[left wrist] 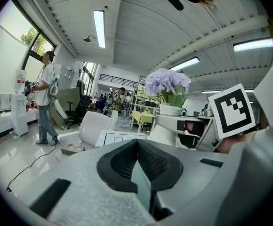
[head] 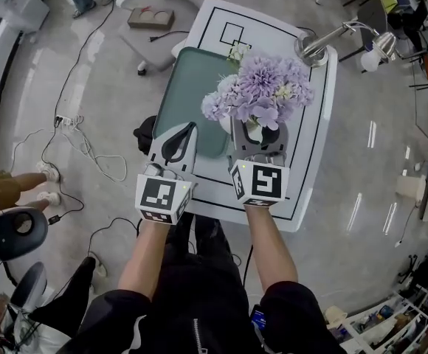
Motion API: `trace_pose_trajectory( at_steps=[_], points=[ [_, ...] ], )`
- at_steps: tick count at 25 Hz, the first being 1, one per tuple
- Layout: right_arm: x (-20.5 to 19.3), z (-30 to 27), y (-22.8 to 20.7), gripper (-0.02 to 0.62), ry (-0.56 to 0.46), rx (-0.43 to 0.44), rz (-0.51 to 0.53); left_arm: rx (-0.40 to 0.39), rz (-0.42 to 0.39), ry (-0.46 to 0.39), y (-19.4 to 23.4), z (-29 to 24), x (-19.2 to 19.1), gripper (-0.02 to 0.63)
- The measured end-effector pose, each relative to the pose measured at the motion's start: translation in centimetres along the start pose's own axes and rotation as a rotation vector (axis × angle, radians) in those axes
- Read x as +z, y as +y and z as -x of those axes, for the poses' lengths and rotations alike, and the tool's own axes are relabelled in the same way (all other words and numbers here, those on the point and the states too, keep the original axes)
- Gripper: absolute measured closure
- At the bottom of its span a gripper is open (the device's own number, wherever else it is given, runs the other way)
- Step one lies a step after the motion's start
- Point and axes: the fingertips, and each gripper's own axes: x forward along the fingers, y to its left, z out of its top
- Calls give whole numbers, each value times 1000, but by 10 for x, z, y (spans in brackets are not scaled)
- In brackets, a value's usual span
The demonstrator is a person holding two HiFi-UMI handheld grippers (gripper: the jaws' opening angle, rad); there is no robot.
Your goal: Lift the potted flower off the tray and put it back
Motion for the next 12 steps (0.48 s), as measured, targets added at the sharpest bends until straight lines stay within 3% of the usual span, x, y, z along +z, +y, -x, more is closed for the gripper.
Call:
trace_pose_trajectory(
  at_steps=[12],
  points=[
    [2, 85, -40, 353, 42, -92, 8, -134, -69, -4, -50, -11, 15, 601]
  ],
)
